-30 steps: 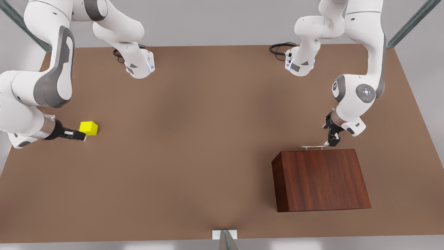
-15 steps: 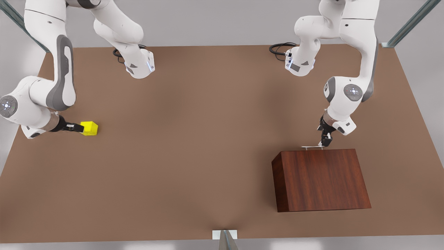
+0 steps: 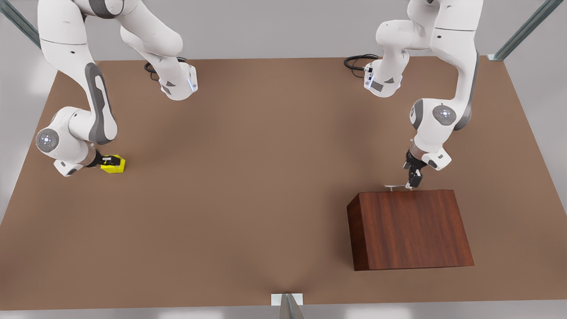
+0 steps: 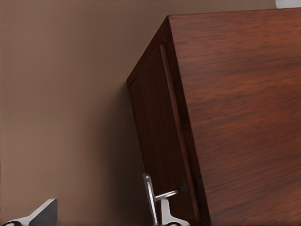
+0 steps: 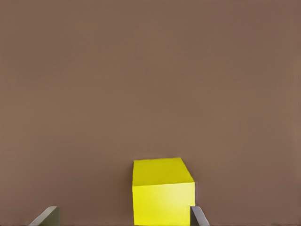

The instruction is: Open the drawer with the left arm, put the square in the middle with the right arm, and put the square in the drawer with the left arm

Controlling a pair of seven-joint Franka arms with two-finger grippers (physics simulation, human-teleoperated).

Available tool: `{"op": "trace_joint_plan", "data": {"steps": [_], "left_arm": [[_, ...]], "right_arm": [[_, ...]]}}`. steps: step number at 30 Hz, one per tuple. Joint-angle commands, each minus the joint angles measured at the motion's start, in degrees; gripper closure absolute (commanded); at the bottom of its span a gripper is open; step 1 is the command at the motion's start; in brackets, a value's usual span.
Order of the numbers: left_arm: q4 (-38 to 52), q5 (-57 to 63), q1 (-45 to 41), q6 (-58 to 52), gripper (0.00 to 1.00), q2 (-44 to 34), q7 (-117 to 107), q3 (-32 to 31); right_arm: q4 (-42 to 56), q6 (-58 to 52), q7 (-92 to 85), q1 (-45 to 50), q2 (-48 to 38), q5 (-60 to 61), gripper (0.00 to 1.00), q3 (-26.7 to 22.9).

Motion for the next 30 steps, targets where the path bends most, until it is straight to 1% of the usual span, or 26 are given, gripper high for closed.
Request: {"op": "trace_joint_plan", "data": {"steps": [1,2,5,7,12,15,23,25,26,27,29,30], "left_arm": [[0.0,0.0,0.1,0.1,0.0,0.0,0.0,0.0],[0.0,0.0,0.1,0.1,0.0,-0.1,0.0,0.0],[0.0,0.0,0.1,0.1,0.0,-0.3,0.0,0.0],[0.1,0.0,0.1,0.1,0.0,-0.5,0.0,0.0],[0.2,0.0,0.0,0.1,0.0,-0.5,-0.1,-0.2],[0.2,0.0,-0.6,0.1,0.0,-0.5,-0.2,-0.2],[0.2,0.0,-0.9,0.1,0.0,0.7,-0.1,-0.2],[0.1,0.0,-0.9,-0.5,0.0,0.5,-0.2,-0.2],[0.1,0.0,-0.9,-1.1,0.0,0.2,-0.5,-0.2],[0.1,0.0,-0.9,-1.9,0.0,-0.1,-0.7,-0.2],[0.0,0.0,-0.9,-4.0,0.0,-0.9,-1.5,-0.3],[-0.5,0.0,-0.9,-4.2,0.0,-1.2,-1.5,-0.2]], "right_arm": [[-0.1,1.7,-1.6,-1.1,1.3,0.1,0.0,0.0],[-0.2,2.9,-3.5,-2.6,2.4,0.3,0.0,0.1],[-0.4,2.8,-5.7,-2.7,2.3,0.9,0.0,0.3],[-1.0,2.8,-8.0,-2.6,2.4,3.3,0.0,0.3],[-0.9,3.0,-8.2,-2.6,4.3,3.3,0.0,0.2],[-1.0,6.7,-8.6,-3.2,5.7,3.2,0.0,0.1],[-1.3,9.4,-8.8,-3.4,7.0,2.9,0.0,0.0],[-5.4,14.9,-8.7,-3.6,6.7,2.9,0.0,0.0],[-5.5,15.1,-8.7,-3.6,6.7,2.9,0.0,0.1],[-5.5,15.4,-8.6,-3.9,6.8,2.9,0.01,0.1],[-5.3,15.9,-8.6,-4.0,6.7,2.9,0.17,0.1],[-5.1,16.3,-8.6,-4.4,6.8,2.9,0.17,0.1]]}}
